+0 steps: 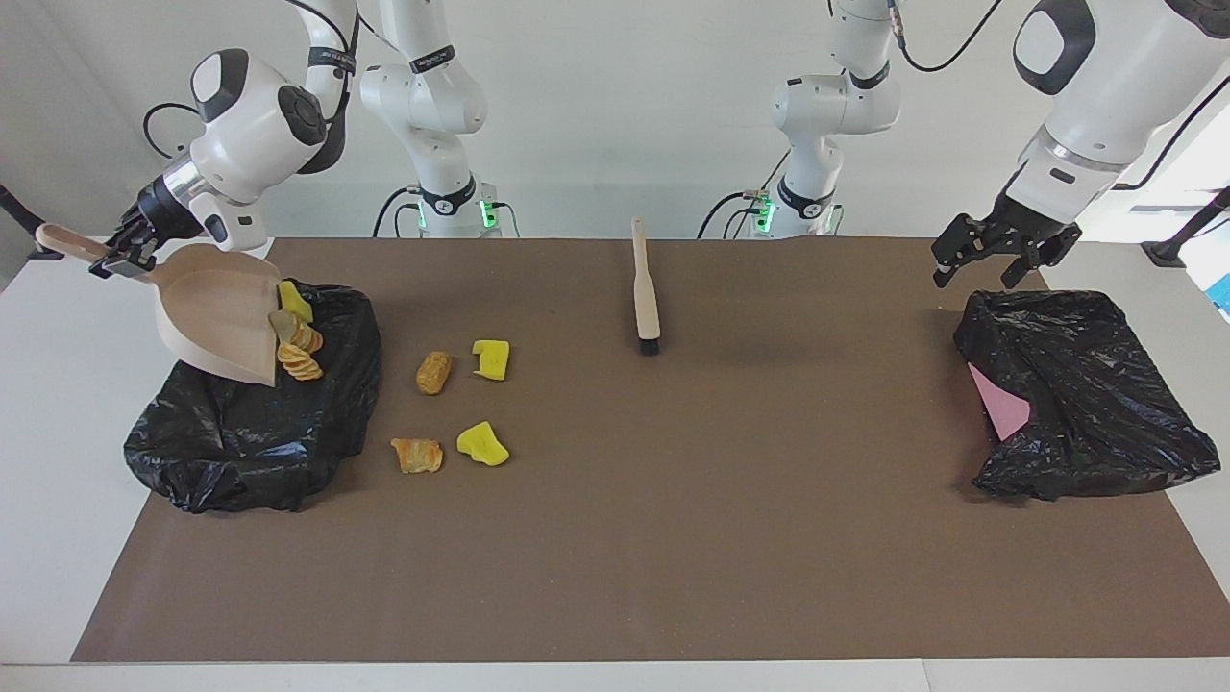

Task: Sweep and dump trash in bin
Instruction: 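Tip the dustpan over the black bag with the right gripper, then bring the empty dustpan back to the mat center and release it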

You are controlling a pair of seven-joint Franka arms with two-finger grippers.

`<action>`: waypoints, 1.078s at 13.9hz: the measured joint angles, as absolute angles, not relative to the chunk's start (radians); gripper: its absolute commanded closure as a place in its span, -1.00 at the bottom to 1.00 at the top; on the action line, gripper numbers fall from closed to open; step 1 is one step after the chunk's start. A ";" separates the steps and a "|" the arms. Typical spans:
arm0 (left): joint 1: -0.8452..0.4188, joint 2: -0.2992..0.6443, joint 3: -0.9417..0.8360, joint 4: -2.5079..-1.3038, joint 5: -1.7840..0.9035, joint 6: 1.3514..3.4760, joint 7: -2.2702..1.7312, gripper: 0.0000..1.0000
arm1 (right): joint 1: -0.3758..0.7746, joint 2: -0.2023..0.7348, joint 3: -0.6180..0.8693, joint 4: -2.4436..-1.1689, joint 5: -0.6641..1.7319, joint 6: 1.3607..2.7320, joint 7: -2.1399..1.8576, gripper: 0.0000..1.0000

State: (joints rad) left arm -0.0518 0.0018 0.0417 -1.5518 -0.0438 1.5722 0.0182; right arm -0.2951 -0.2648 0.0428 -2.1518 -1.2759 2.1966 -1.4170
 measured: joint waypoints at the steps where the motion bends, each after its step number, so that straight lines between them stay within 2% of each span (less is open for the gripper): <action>1: -0.046 0.002 0.038 -1.550 -0.043 1.568 0.019 -1.00 | -0.295 -0.265 0.043 -2.139 -1.269 2.187 -1.425 1.00; 4: -0.042 -0.004 0.033 -1.546 -0.043 1.567 0.019 -1.00 | -0.284 -0.265 0.054 -2.101 -1.183 2.121 -1.447 1.00; 8: -0.040 -0.028 0.033 -1.545 -0.043 1.561 0.019 -1.00 | -0.178 -0.230 0.065 -2.031 -1.021 1.979 -1.430 1.00; 11: -0.033 -0.029 0.034 -1.545 -0.043 1.561 0.019 -1.00 | -0.070 -0.150 0.070 -1.917 -0.928 1.860 -1.335 1.00; 15: -0.033 -0.029 0.040 -1.544 -0.042 1.532 0.019 -1.00 | 0.110 0.007 0.076 -1.739 -0.884 1.695 -1.134 1.00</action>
